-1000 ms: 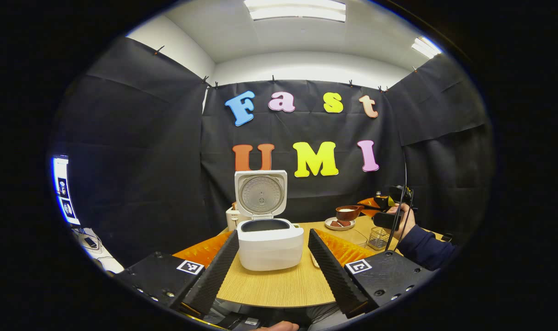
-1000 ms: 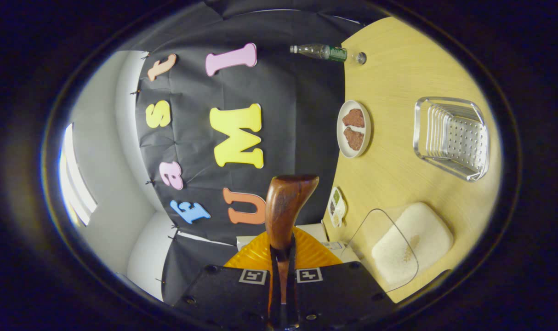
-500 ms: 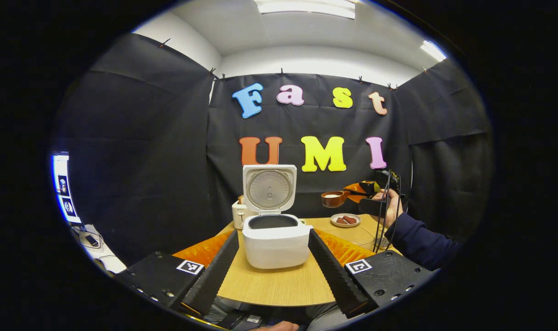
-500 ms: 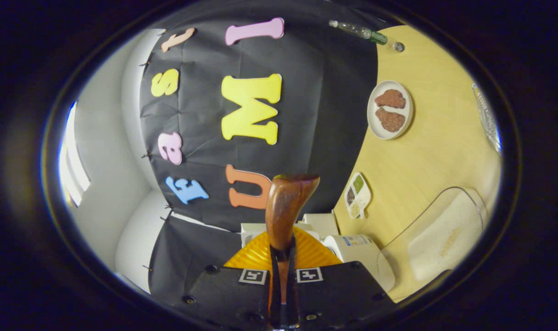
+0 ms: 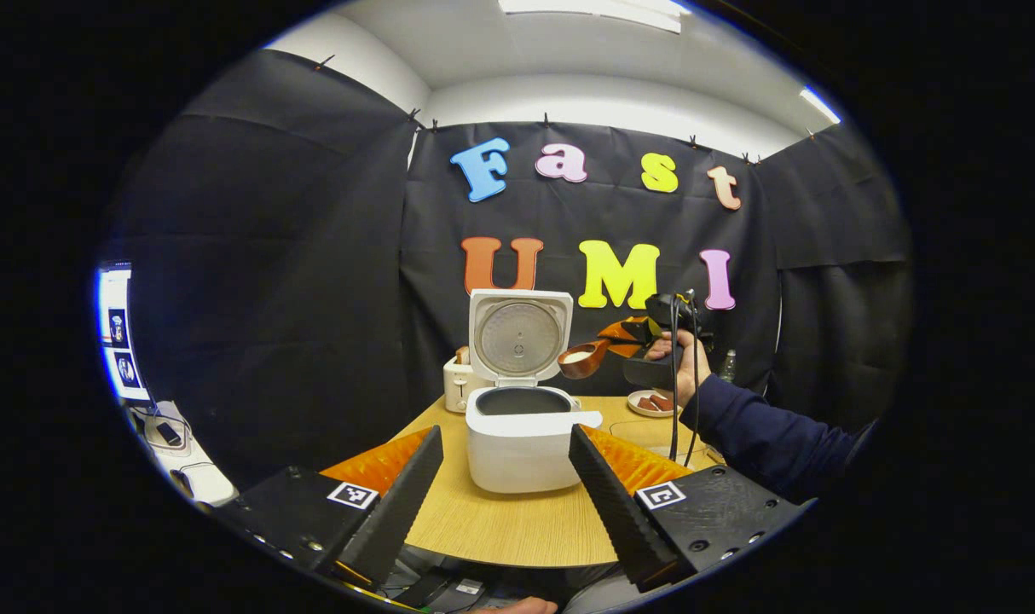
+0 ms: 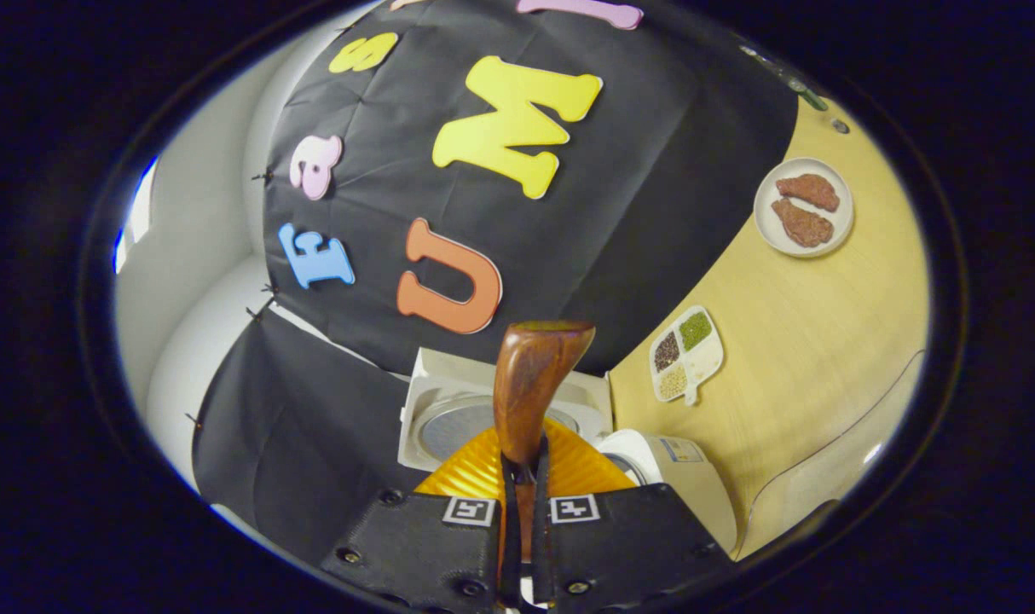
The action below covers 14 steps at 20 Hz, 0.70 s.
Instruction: Close the left gripper, press the button to open the rice cooker; take a wooden spoon from the chopstick holder with the right hand, scoop a spoonful of rice and pour it into the rice cooker, then put the wooden spoon back into the chopstick holder.
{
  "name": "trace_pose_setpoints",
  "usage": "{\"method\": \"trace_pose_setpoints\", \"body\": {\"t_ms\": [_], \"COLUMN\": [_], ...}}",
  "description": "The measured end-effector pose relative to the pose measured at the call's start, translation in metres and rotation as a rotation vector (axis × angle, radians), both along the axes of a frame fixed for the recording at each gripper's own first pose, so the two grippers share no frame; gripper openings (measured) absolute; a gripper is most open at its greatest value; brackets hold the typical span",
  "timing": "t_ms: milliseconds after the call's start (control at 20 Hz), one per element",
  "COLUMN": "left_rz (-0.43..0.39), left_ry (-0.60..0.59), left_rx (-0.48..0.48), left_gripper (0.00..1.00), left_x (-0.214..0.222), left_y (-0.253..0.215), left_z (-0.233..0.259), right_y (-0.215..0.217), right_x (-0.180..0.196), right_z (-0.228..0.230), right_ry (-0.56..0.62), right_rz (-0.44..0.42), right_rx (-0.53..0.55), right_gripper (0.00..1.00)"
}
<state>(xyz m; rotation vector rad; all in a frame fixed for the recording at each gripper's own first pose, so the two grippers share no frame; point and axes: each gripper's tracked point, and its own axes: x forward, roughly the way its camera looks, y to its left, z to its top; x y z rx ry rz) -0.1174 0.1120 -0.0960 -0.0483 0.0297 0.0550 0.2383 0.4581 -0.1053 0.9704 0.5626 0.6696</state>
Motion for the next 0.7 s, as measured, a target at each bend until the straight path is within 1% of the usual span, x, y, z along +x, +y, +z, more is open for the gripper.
{"method": "trace_pose_setpoints", "body": {"t_ms": [350, 500, 550, 700], "left_rz": [0.034, 0.051, 0.054, 0.060], "left_ry": [-0.009, -0.006, -0.005, -0.010], "left_rx": [0.001, -0.002, -0.001, -0.007], "left_gripper": [0.95, 0.95, 0.95, 0.95], "left_x": [-0.008, -0.014, -0.015, -0.018], "left_y": [0.014, 0.020, 0.021, 0.024], "left_z": [0.004, 0.001, 0.002, 0.001], "right_y": [0.046, 0.061, 0.065, 0.076], "right_x": [-0.001, 0.003, 0.005, -0.001], "right_z": [0.006, 0.005, 0.007, 0.007], "right_ry": [-0.172, -0.311, -0.355, -0.464], "right_rz": [0.024, 0.012, 0.007, 0.030], "right_rx": [-0.215, -0.382, -0.419, -0.535], "right_gripper": [0.10, 0.10, 0.10, 0.10]}}
